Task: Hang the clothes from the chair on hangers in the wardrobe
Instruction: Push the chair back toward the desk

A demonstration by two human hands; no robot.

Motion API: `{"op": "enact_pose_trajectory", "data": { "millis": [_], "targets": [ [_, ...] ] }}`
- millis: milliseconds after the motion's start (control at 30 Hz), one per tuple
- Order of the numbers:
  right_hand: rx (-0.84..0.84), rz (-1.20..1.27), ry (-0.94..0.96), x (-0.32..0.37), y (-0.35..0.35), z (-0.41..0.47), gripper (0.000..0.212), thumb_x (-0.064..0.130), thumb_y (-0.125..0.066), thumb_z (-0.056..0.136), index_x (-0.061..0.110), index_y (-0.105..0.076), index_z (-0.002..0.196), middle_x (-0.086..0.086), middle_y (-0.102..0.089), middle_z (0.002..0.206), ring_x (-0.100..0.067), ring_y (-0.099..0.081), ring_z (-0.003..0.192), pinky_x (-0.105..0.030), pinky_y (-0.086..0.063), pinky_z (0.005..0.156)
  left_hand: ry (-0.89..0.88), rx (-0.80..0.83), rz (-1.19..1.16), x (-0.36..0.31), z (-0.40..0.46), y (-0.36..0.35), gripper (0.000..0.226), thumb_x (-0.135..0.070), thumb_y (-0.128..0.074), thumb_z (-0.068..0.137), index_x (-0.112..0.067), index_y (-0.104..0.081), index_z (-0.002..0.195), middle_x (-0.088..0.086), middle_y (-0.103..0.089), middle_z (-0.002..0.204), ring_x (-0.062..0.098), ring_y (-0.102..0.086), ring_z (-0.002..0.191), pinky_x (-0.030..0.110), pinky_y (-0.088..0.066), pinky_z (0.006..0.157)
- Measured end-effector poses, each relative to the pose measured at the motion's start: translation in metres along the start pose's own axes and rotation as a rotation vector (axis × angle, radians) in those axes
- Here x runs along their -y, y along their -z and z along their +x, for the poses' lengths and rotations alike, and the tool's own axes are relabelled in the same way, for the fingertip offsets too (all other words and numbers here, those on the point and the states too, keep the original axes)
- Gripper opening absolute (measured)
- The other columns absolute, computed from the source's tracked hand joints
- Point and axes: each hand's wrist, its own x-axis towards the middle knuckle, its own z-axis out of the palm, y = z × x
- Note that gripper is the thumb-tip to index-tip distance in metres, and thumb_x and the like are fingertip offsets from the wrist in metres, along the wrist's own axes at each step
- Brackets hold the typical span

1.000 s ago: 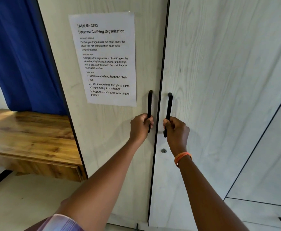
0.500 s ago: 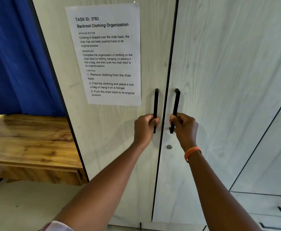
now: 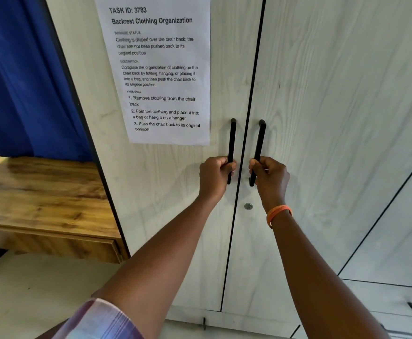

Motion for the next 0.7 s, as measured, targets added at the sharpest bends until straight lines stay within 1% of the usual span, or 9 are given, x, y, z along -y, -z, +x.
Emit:
{"op": "enact_pose_trajectory", "data": {
  "millis": [100, 167, 233, 333, 433, 533, 567, 633, 700],
  "targets": [
    [-0.047, -0.019, -0.050, -0.004, -0.009, -0.013, 0.021, 0.027, -0.062, 0.096, 0.009, -0.065, 0.087, -0.017, -0.065, 0.083, -0.021, -0.058, 0.072, -0.035, -0.051, 0.067, 0.032, -0.024, 0.091, -0.009, -0.012, 0.002, 0.019, -0.012, -0.065, 0.094, 0.005, -0.072, 0.091, 0.017, -0.073, 0.084, 0.013, -0.063, 0.071, 0.016, -0.043, 0.069],
    [-0.143, -0.050, -0.105, -0.011, -0.021, -0.038, 0.024, 0.022, -0.065, 0.093, 0.011, -0.060, 0.114, -0.012, -0.059, 0.114, -0.023, -0.054, 0.100, -0.023, -0.034, 0.086, 0.056, -0.036, 0.157, -0.009, -0.035, 0.008, 0.015, -0.008, -0.063, 0.093, 0.004, -0.071, 0.089, 0.017, -0.073, 0.087, 0.011, -0.060, 0.074, 0.017, -0.041, 0.070],
    [-0.184, -0.049, -0.157, -0.023, -0.032, -0.072, 0.040, 0.019, -0.068, 0.090, 0.009, -0.052, 0.125, -0.013, -0.049, 0.127, -0.026, -0.047, 0.108, -0.019, -0.021, 0.084, 0.100, -0.014, 0.186, 0.003, -0.065, 0.020, 0.015, -0.008, -0.065, 0.092, -0.002, -0.071, 0.105, 0.013, -0.073, 0.102, 0.017, -0.066, 0.091, 0.028, -0.049, 0.087],
    [0.284, -0.060, -0.343, -0.049, -0.073, -0.152, 0.036, 0.026, -0.070, 0.087, 0.013, -0.055, 0.117, -0.009, -0.057, 0.113, -0.026, -0.057, 0.099, -0.033, -0.039, 0.097, 0.361, -0.056, 0.287, 0.054, -0.143, 0.080, 0.027, -0.012, -0.065, 0.093, -0.006, -0.067, 0.119, 0.010, -0.070, 0.116, 0.023, -0.067, 0.105, 0.031, -0.050, 0.095],
    [0.711, -0.108, -0.498, -0.061, -0.104, -0.248, 0.036, 0.051, -0.071, 0.074, 0.020, -0.060, 0.090, -0.009, -0.066, 0.085, -0.031, -0.065, 0.084, -0.047, -0.056, 0.081, 0.642, -0.122, 0.503, 0.095, -0.239, 0.163, 0.018, -0.020, -0.062, 0.089, -0.009, -0.068, 0.101, 0.013, -0.072, 0.100, 0.031, -0.067, 0.096, 0.039, -0.052, 0.084],
    [1.027, -0.133, -0.640, -0.068, -0.130, -0.337, 0.043, 0.053, -0.070, 0.077, 0.015, -0.055, 0.065, -0.003, -0.056, 0.066, -0.025, -0.058, 0.066, -0.060, -0.058, 0.071, 0.880, -0.225, 0.663, 0.097, -0.334, 0.240, 0.016, -0.016, -0.065, 0.087, -0.004, -0.068, 0.096, 0.017, -0.071, 0.097, 0.034, -0.065, 0.095, 0.036, -0.047, 0.081],
    [1.104, -0.131, -0.660, -0.072, -0.138, -0.361, 0.049, 0.061, -0.070, 0.070, 0.014, -0.060, 0.070, -0.002, -0.056, 0.070, -0.025, -0.060, 0.072, -0.063, -0.057, 0.074, 0.940, -0.268, 0.681, 0.095, -0.363, 0.261, 0.019, -0.016, -0.066, 0.088, -0.003, -0.067, 0.101, 0.017, -0.070, 0.101, 0.034, -0.064, 0.099, 0.035, -0.045, 0.084],
    [1.236, -0.169, -0.708, -0.057, -0.143, -0.406, 0.078, 0.073, -0.073, 0.056, 0.018, -0.065, 0.110, -0.002, -0.062, 0.100, -0.029, -0.064, 0.101, -0.057, -0.054, 0.088, 1.086, -0.329, 0.735, 0.087, -0.424, 0.298, 0.019, -0.018, -0.065, 0.089, -0.003, -0.064, 0.101, 0.016, -0.068, 0.103, 0.034, -0.062, 0.102, 0.034, -0.044, 0.084],
    [1.366, -0.186, -0.737, -0.053, -0.146, -0.448, 0.102, 0.064, -0.084, 0.057, 0.011, -0.050, 0.138, -0.004, -0.059, 0.128, -0.030, -0.059, 0.118, -0.048, -0.050, 0.097, 1.208, -0.355, 0.802, 0.081, -0.481, 0.330, 0.015, -0.019, -0.060, 0.091, -0.006, -0.060, 0.097, 0.017, -0.067, 0.104, 0.036, -0.061, 0.100, 0.037, -0.048, 0.085]
  ]
}}
